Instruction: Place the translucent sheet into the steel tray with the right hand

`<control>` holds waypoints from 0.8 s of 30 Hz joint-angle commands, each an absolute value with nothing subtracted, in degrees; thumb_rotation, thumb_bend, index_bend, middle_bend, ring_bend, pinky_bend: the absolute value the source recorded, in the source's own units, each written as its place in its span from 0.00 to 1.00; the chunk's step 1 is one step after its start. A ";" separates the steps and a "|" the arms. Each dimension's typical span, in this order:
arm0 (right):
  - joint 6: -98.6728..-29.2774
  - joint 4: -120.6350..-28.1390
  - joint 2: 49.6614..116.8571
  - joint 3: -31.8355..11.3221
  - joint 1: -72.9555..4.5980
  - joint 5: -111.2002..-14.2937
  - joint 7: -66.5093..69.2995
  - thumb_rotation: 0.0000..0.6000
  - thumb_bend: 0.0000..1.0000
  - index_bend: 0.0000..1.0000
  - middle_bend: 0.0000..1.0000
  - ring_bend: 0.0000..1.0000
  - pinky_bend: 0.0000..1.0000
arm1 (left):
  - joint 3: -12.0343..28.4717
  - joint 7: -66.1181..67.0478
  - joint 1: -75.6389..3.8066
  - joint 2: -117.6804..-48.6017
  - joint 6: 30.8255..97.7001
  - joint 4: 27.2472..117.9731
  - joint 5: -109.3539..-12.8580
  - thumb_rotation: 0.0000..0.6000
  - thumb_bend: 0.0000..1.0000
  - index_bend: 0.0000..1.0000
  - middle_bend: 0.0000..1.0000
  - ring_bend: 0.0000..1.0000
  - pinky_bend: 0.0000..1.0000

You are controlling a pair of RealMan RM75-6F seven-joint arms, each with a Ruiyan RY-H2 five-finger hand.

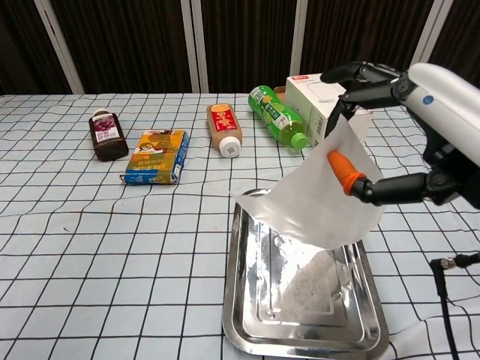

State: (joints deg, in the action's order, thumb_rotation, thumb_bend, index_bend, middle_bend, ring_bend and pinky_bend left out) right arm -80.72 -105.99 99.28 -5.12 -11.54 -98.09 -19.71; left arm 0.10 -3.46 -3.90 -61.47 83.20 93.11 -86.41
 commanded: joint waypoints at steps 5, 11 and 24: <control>-79.66 -110.31 99.10 -8.09 -13.20 -94.65 -20.13 1.00 0.55 0.64 0.15 0.00 0.00 | 0.12 -3.24 -3.98 -61.54 83.03 93.11 -86.32 1.00 0.00 0.00 0.00 0.00 0.00; -79.81 -112.27 100.37 -5.69 -13.35 -95.63 -22.27 1.00 0.55 0.64 0.15 0.00 0.00 | 0.08 -3.00 -3.89 -61.59 83.26 93.22 -86.40 1.00 0.00 0.00 0.00 0.00 0.00; -79.39 -100.29 100.37 2.63 -9.28 -90.92 -19.15 1.00 0.55 0.64 0.15 0.00 0.00 | -0.05 -3.32 -3.92 -61.53 83.27 93.09 -86.70 1.00 0.00 0.00 0.00 0.00 0.00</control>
